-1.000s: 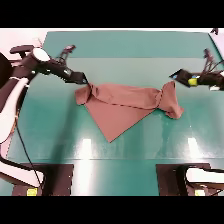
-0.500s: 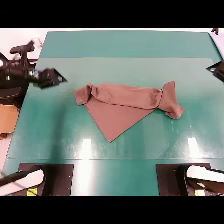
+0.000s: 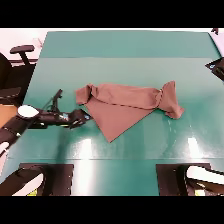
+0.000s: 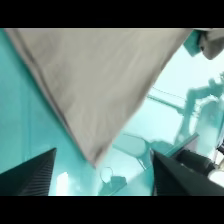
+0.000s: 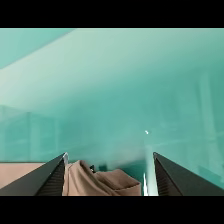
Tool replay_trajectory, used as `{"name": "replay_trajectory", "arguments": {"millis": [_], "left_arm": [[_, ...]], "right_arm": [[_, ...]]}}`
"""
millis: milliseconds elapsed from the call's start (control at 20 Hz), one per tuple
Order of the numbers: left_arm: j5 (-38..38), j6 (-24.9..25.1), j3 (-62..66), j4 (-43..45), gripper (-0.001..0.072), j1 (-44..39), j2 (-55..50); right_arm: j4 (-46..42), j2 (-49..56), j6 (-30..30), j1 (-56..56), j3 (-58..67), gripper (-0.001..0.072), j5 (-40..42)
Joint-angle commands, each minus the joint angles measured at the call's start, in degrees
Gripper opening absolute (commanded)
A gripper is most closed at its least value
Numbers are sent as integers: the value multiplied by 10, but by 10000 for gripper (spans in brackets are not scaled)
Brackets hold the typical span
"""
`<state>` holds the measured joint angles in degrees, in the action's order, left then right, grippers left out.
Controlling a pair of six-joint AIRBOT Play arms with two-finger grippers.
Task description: Fold the shirts.
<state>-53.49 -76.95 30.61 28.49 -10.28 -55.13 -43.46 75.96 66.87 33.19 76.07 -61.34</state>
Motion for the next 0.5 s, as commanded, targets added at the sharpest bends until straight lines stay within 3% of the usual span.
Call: {"name": "replay_trajectory", "arguments": {"millis": [0, 300, 450], "left_arm": [[103, -45, -20, -20, 710, -110, -30], [156, -55, -20, -55, 710, -188, -130], [167, -33, -19, -111, 709, -190, -164]], "right_arm": [[2, -1, 0, -20, 0, 616, -2], [3, -1, 0, -21, 0, 615, -7], [3, -1, 0, -21, 0, 615, -8]]}}
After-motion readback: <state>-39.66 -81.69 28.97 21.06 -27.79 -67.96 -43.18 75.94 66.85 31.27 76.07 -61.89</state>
